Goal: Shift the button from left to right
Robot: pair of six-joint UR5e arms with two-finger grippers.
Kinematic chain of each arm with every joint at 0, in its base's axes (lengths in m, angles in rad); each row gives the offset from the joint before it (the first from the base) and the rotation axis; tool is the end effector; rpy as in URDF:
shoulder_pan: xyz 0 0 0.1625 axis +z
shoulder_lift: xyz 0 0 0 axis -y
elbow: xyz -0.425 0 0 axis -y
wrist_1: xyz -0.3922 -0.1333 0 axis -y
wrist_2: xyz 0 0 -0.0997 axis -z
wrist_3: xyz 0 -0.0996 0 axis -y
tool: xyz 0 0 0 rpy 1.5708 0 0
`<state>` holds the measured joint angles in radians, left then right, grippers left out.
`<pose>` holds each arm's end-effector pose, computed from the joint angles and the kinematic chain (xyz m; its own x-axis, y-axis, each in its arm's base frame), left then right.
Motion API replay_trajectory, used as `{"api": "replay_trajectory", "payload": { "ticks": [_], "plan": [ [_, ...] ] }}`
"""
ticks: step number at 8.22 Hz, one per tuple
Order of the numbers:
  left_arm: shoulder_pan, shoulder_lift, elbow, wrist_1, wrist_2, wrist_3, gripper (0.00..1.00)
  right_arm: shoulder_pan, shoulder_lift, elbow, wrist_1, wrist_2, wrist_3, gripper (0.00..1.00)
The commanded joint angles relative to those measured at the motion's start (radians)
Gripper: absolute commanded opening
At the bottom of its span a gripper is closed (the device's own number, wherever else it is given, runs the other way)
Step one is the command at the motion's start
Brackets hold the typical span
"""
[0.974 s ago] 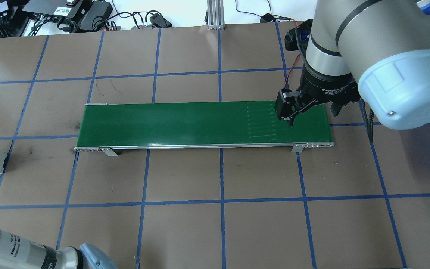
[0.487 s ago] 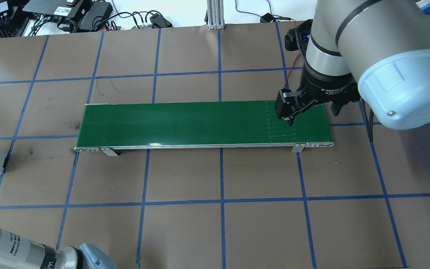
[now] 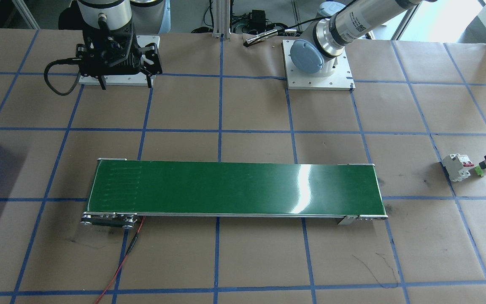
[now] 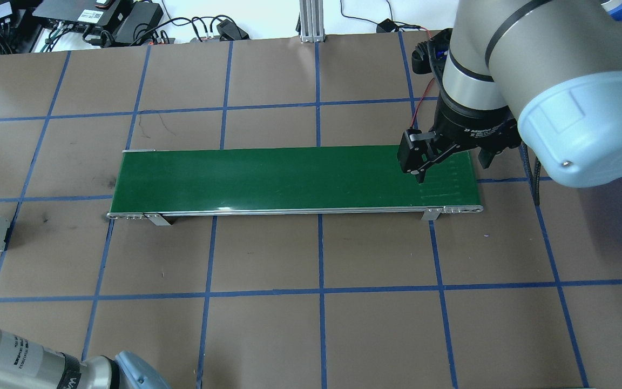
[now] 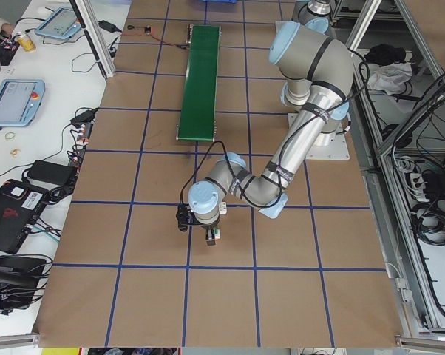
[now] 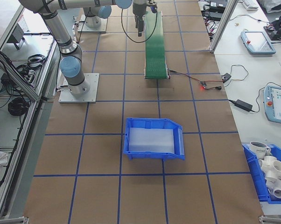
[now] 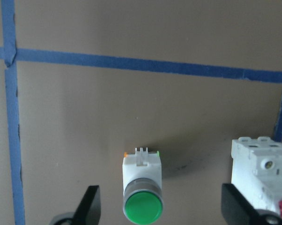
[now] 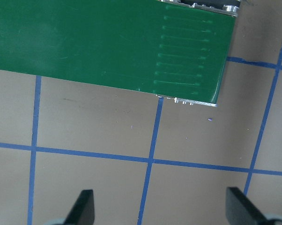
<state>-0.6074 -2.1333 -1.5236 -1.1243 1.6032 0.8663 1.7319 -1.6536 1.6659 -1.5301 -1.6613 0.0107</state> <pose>0.4682 -0.4838 0.2226 -0.9948 -0.0969 0.0315 -0.0945 0.9931 0.0692 0.1951 -0.4255 0.4769 -0.9839 -0.1539 0.0908 -0.1497 0.9874 0.0520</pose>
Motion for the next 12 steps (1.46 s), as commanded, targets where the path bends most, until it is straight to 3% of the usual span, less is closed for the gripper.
{"api": "replay_trajectory", "payload": {
  "ticks": [1, 2, 4, 7, 9, 12],
  "plan": [
    [0.0, -0.013, 0.002, 0.003, 0.078, 0.02, 0.85, 0.0, 0.0, 0.0, 0.001, 0.0, 0.0, 1.0],
    [0.002, -0.013, 0.002, 0.003, 0.078, 0.02, 0.82, 0.0, 0.0, 0.0, 0.001, 0.0, 0.0, 1.0],
    [0.0, -0.014, 0.005, 0.008, 0.072, 0.011, 0.44, 0.0, 0.0, 0.0, 0.001, 0.0, 0.0, 1.0],
    [0.0, -0.016, 0.0, 0.012, 0.04, 0.008, 0.26, 0.0, 0.0, 0.0, 0.001, 0.0, 0.0, 1.0],
    [-0.002, -0.011, 0.008, 0.018, 0.04, 0.008, 0.03, 0.0, 0.0, 0.0, 0.001, 0.0, 0.0, 1.0],
    [-0.032, 0.088, 0.032, -0.003, 0.055, 0.014, 0.0, 0.0, 0.0, 0.0, 0.001, 0.0, 0.0, 1.0]
  ]
}}
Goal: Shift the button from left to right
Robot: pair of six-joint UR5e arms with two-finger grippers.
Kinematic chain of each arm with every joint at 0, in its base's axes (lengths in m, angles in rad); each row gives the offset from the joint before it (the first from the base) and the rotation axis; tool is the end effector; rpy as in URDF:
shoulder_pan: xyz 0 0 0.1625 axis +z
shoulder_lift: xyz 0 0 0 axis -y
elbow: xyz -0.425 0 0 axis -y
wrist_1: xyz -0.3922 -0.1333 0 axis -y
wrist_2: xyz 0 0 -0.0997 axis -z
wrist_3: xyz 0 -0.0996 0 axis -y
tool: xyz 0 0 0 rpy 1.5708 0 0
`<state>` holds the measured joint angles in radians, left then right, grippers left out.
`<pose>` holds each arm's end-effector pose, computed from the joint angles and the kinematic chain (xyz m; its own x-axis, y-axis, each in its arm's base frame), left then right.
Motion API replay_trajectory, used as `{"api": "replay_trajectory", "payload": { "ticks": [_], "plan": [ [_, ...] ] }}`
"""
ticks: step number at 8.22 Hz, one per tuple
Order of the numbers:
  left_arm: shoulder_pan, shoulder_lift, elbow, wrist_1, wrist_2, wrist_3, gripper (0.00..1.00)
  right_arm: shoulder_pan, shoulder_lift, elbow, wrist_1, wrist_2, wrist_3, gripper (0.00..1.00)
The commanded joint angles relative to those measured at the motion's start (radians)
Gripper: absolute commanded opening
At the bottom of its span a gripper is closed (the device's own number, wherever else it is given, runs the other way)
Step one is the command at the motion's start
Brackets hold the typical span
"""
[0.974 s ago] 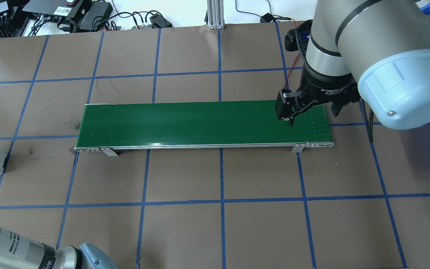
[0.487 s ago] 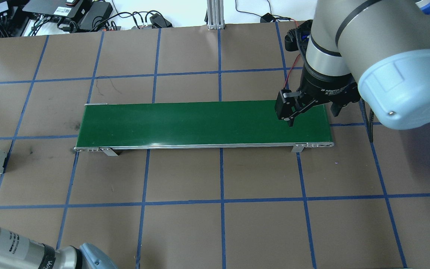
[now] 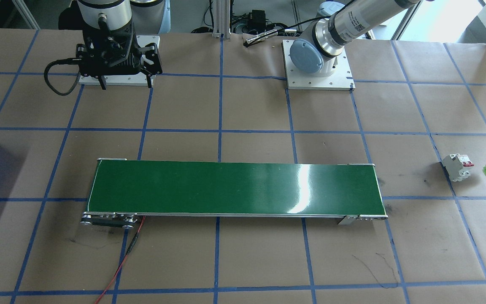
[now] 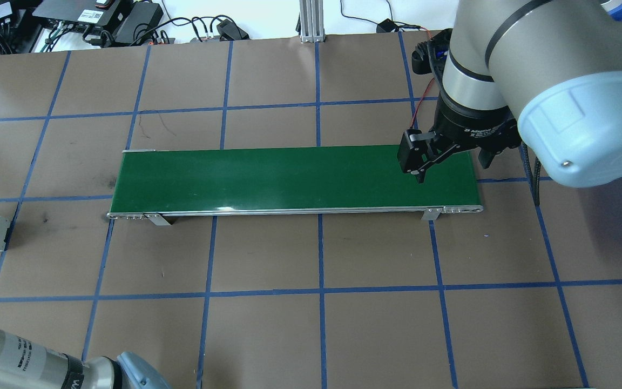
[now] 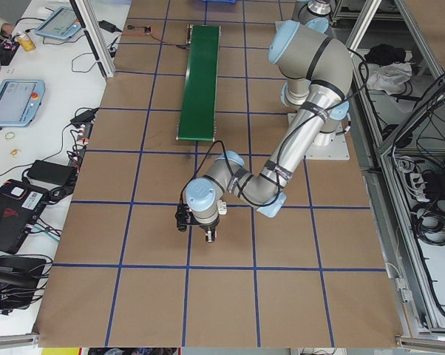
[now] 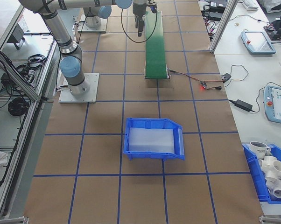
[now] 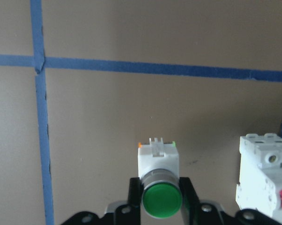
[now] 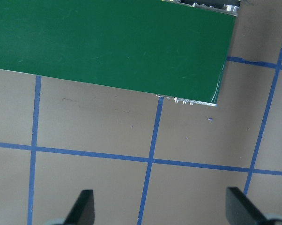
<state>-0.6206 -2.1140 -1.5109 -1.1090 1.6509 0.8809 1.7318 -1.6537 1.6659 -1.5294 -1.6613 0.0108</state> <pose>0.4677 -0.4884 0.2427 -0.9972 -0.0670 -0.0343 -0.0695 0.9947 0.0754 0.1950 -0.4255 0.4769 -0.9839 -0.1538 0.0908 -0.1495 0.9874 0.0526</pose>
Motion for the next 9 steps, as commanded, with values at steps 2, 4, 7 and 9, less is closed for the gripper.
{"api": "replay_trajectory", "payload": {
  "ticks": [2, 4, 7, 9],
  "plan": [
    [-0.091, 0.175, 0.026, -0.118, 0.041, -0.105, 0.0, 0.0, 0.0, 0.0, 0.0, 0.0, 0.0, 1.0],
    [-0.238, 0.264, 0.026, -0.289, 0.046, -0.425, 0.0, 0.0, 0.0, 0.0, 0.0, 0.0, 0.0, 1.0],
    [-0.407, 0.389, 0.02, -0.471, 0.044, -0.805, 0.0, 0.0, 0.0, 0.0, 0.0, 0.0, 0.0, 1.0],
    [-0.448, 0.445, 0.015, -0.496, 0.037, -0.844, 0.0, 0.0, 0.0, 0.0, 0.0, 0.0, 0.0, 1.0]
  ]
}}
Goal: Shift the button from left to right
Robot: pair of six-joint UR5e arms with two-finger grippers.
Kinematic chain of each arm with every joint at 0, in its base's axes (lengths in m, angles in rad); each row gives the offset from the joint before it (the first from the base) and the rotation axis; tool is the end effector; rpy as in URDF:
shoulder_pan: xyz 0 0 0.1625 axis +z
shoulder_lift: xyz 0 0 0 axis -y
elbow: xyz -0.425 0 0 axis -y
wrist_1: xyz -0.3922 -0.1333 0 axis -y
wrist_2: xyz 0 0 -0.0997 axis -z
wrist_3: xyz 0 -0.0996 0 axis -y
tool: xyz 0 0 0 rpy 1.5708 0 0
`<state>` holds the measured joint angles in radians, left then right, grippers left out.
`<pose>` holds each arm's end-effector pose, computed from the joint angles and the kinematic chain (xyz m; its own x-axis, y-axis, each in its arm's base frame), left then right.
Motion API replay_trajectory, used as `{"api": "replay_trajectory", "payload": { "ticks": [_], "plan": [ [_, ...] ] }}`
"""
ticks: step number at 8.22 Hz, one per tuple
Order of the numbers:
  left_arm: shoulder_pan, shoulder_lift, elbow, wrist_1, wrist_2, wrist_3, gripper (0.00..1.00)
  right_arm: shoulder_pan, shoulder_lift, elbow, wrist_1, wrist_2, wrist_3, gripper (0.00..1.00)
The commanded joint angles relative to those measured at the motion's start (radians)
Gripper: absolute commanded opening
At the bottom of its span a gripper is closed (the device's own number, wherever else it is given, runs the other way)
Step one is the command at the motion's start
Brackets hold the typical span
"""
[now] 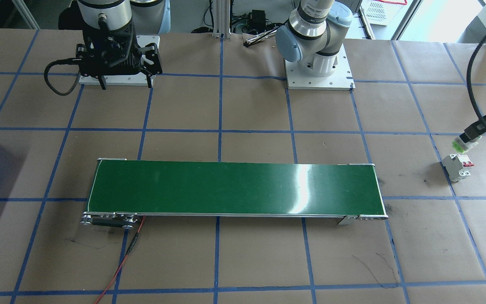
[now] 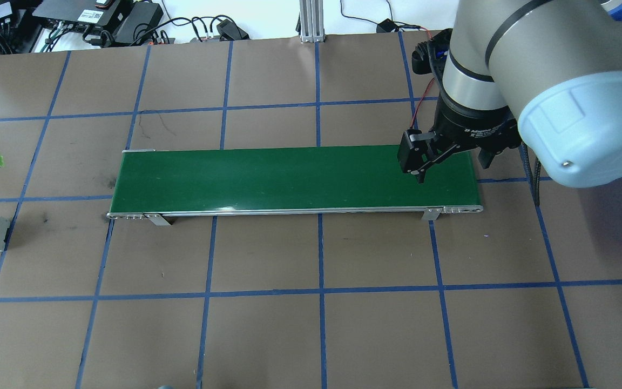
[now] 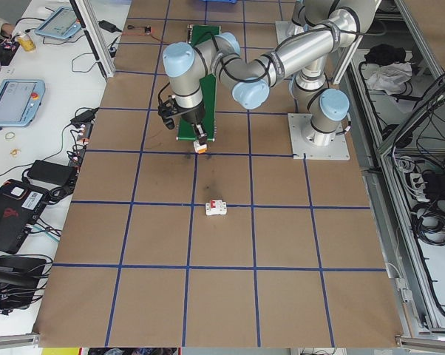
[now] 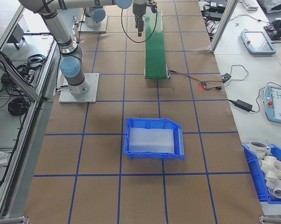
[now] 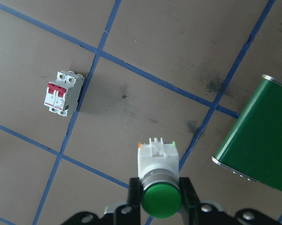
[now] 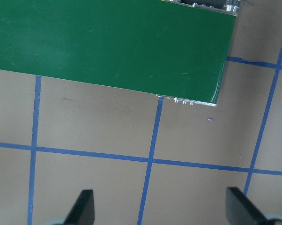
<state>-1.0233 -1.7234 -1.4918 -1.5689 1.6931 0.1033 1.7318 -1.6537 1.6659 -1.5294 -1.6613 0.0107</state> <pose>0.1819 -0.5311 0.4480 -0.9010 -0.4187 -0.1136 -0.4286 0.8996 0.0838 0.1950 -0.4255 0.4769 -0.9839 -0.1539 0.0908 -0.1496 0.9874 0.0526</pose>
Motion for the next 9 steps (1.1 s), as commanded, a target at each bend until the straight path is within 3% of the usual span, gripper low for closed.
{"api": "replay_trajectory", "payload": {
  "ticks": [1, 2, 3, 7, 8, 9],
  "plan": [
    [-0.046, 0.064, -0.004, -0.036, -0.007, -0.067, 0.0, 0.0, 0.0, 0.0, 0.0, 0.0, 0.0, 1.0],
    [-0.05, 0.068, -0.002, -0.034, -0.021, -0.104, 0.0, 0.0, 0.0, 0.0, 0.0, 0.0, 0.0, 1.0],
    [-0.066, 0.071, -0.002, -0.036, -0.042, -0.289, 0.0, 0.0, 0.0, 0.0, 0.002, 0.0, 0.0, 1.0],
    [-0.184, 0.082, -0.005, -0.036, -0.044, -0.658, 0.0, 0.0, 0.0, 0.0, 0.002, 0.0, 0.0, 1.0],
    [-0.216, 0.084, -0.008, -0.037, -0.058, -0.745, 0.0, 0.0, 0.0, 0.0, 0.002, 0.0, 0.0, 1.0],
    [-0.256, 0.078, -0.014, -0.036, -0.109, -0.91, 0.0, 0.0, 0.0, 0.0, 0.003, 0.0, 0.0, 1.0]
  ]
}}
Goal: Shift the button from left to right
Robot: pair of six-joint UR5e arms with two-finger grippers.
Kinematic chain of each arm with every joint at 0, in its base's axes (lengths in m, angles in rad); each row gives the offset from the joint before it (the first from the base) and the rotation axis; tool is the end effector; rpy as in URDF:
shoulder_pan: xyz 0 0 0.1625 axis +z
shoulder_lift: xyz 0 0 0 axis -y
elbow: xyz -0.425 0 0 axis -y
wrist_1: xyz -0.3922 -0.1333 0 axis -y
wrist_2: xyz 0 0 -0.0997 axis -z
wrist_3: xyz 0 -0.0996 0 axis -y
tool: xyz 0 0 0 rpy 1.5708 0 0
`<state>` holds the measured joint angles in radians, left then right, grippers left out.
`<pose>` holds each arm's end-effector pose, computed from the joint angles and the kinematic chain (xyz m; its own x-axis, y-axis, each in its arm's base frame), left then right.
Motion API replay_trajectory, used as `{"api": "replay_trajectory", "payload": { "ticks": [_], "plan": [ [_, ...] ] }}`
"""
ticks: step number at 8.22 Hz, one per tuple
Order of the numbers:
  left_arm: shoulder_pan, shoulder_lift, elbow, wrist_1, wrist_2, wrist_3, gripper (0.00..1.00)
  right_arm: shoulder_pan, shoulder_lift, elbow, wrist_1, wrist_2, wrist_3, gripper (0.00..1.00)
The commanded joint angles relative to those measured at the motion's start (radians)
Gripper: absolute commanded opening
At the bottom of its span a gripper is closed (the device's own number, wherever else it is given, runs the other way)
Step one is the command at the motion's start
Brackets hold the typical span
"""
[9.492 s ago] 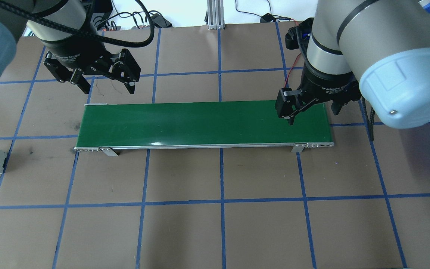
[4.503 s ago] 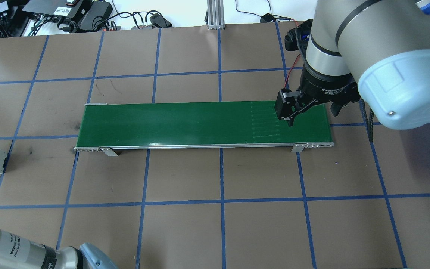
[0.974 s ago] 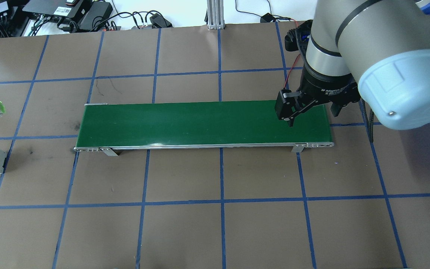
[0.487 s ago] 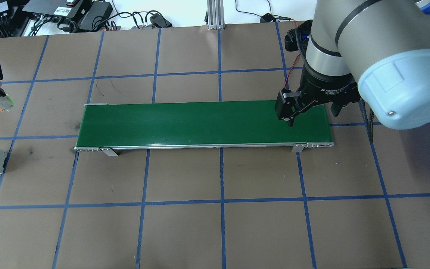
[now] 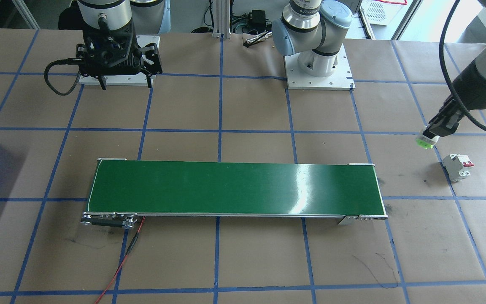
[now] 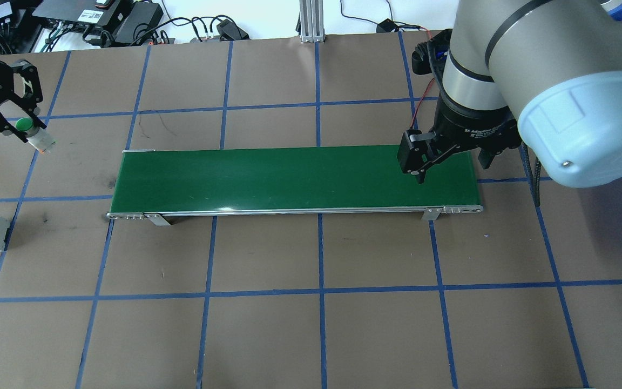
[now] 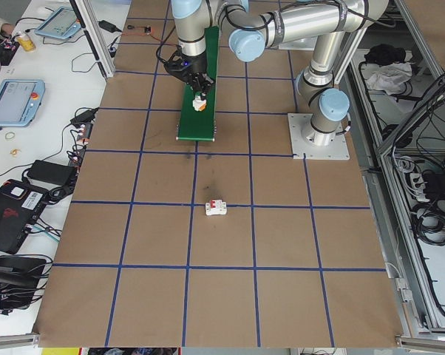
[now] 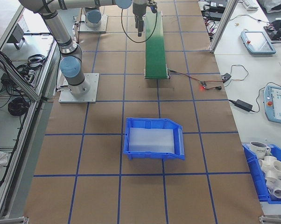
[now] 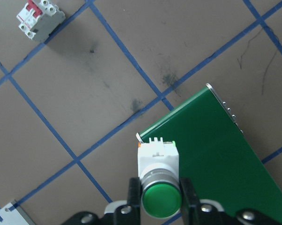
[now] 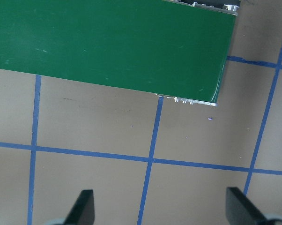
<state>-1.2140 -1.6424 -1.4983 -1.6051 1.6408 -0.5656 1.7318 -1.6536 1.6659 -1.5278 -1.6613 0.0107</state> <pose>0.0629 -0.5304 0.4841 -0.6028 -0.7942 -0.0769 -0.7961 0.6051 -0.0093 0.1950 -0.4253 0.4767 -0.9839 -0.1540 0.0908 -0.1495 0.9873 0.0543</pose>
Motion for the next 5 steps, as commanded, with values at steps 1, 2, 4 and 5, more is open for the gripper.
{"api": "replay_trajectory", "payload": {
  "ticks": [1, 2, 4, 5],
  "plan": [
    [-0.082, -0.019, -0.008, 0.001, -0.084, -0.326, 0.0, 0.0, 0.002, 0.0, 0.002, 0.0, 0.0, 1.0],
    [-0.09, -0.027, -0.025, 0.01, -0.094, -0.377, 0.0, 0.0, 0.002, 0.002, 0.002, 0.0, 0.0, 1.0],
    [-0.091, -0.046, -0.097, 0.151, -0.154, -0.566, 0.0, 0.0, 0.002, 0.006, 0.002, 0.0, -0.002, 1.0],
    [-0.091, -0.072, -0.124, 0.222, -0.156, -0.656, 0.0, 0.0, 0.002, 0.008, 0.002, 0.0, -0.002, 1.0]
  ]
}}
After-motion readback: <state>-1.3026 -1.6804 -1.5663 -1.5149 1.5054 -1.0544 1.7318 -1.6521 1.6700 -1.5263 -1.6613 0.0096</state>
